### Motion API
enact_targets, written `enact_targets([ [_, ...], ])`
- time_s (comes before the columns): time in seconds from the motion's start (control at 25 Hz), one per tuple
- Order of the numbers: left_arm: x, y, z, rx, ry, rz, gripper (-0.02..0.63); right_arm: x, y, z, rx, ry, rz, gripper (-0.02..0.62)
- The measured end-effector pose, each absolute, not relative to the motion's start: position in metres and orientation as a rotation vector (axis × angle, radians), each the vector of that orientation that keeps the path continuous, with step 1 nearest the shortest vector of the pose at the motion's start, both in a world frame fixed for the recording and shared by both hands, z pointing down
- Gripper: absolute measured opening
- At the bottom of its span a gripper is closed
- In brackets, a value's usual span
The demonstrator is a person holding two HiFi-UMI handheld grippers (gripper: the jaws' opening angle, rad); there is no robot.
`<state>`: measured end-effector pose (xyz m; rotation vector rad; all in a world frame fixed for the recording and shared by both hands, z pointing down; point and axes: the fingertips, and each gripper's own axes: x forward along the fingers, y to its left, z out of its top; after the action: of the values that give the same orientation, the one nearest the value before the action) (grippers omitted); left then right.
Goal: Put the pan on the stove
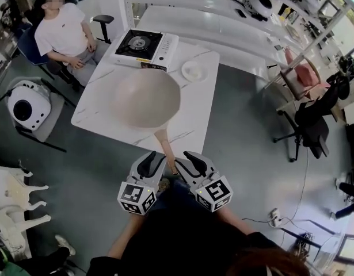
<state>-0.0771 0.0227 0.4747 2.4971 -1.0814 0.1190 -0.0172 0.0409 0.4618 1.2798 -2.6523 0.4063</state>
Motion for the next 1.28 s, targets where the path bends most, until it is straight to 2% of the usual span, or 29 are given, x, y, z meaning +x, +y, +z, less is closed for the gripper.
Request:
enact_targets([
  [0.2,-0.075,0.01,0.493,2.398,-0.975,0.101,0.182,-0.022,0.036,0.479,1.146,-2.651,0.552,0.189],
  [0.52,-0.061,-0.012,0.53,2.221,-0.789,0.043,0.248,-0.025,0.031,0.524,0.876,-2.617,0.965,0.224],
  [0.68,-0.06,-0.02,0.554,2.132,-0.7,0.045,0.282,-0.024,0.028,0.548,0.75,-2.561,1.085,0.232],
  [1.28,-0.03,-0.028,0.59,1.995,-0.371,0.03,0.322,-0.052,0.043,0.589,0.307,-2.447,1.288,0.247],
])
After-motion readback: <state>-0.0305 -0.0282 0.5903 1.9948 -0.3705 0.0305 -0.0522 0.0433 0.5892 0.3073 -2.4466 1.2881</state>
